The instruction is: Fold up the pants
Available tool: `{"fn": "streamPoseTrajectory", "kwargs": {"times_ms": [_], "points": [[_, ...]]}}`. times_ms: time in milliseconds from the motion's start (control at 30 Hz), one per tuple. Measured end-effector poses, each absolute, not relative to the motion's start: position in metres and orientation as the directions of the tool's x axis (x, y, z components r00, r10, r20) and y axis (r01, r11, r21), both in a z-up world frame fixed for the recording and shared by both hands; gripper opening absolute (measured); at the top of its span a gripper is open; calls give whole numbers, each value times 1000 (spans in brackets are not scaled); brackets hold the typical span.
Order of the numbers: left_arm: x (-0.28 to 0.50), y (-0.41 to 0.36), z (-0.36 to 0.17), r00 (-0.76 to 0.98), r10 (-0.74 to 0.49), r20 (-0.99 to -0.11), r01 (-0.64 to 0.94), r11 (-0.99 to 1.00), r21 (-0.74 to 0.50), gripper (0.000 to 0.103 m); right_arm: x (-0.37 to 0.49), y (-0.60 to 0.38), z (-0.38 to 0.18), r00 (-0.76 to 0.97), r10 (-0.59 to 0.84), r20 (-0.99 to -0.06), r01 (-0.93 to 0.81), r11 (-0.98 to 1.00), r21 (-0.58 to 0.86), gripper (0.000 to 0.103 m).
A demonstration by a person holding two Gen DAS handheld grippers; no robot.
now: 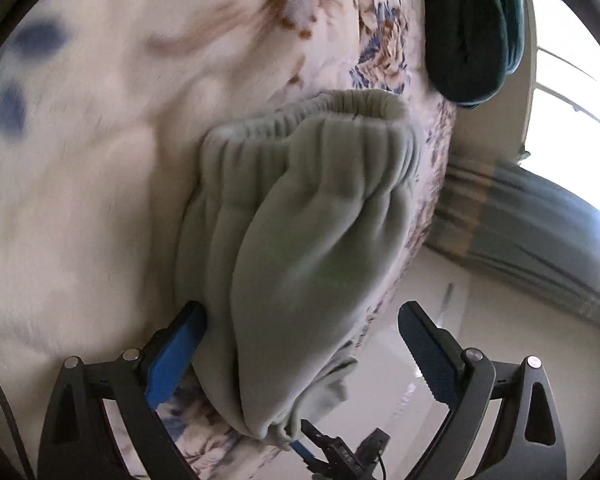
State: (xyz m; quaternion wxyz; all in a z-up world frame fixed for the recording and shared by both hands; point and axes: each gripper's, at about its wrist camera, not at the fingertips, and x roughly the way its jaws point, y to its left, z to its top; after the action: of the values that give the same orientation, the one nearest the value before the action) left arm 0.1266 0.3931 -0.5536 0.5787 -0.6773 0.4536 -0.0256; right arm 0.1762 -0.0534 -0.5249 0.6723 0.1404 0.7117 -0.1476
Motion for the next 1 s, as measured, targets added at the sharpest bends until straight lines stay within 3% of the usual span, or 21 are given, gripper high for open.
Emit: {"fn": "streamPoseTrajectory", "kwargs": {"times_ms": [100, 367, 467, 533, 600, 733, 800, 900, 1000], "points": [[123, 382, -563, 594, -640, -488, -587, 70, -807, 97, 178, -53, -527, -60, 14, -998, 411, 912, -12, 101], [162, 364, -573, 519, -627, -581, -592, 227, -774, 96, 184, -62, -540, -91, -4, -996, 396, 917, -40, 101], [165, 359, -569, 499, -607, -618, -591, 284, -755, 72, 185, -65, -547, -101, 14, -995, 389, 921, -26, 101], [159, 360, -569, 493, -587, -642, -603, 302, -739, 49, 187, -66, -548, -99, 11, -995, 370, 929, -27, 101], [152, 360, -570, 492, -578, -651, -610, 304, -732, 39, 188, -64, -549, -98, 7, -995, 355, 934, -29, 101], [148, 359, -571, 475, -559, -680, -643, 306, -702, 40, 189, -62, -553, -100, 13, -995, 332, 943, -21, 101], [151, 362, -583, 497, -575, -650, -667, 225, -710, 46, 187, -62, -553, -94, 27, -995, 327, 945, -6, 101], [155, 359, -586, 509, -569, -646, -672, 206, -711, 46, 188, -66, -556, -89, 45, -995, 316, 949, 15, 101], [154, 348, -561, 510, -525, -682, -626, 317, -712, 33, 185, -66, -555, -90, 61, -994, 302, 953, 31, 101]]}}
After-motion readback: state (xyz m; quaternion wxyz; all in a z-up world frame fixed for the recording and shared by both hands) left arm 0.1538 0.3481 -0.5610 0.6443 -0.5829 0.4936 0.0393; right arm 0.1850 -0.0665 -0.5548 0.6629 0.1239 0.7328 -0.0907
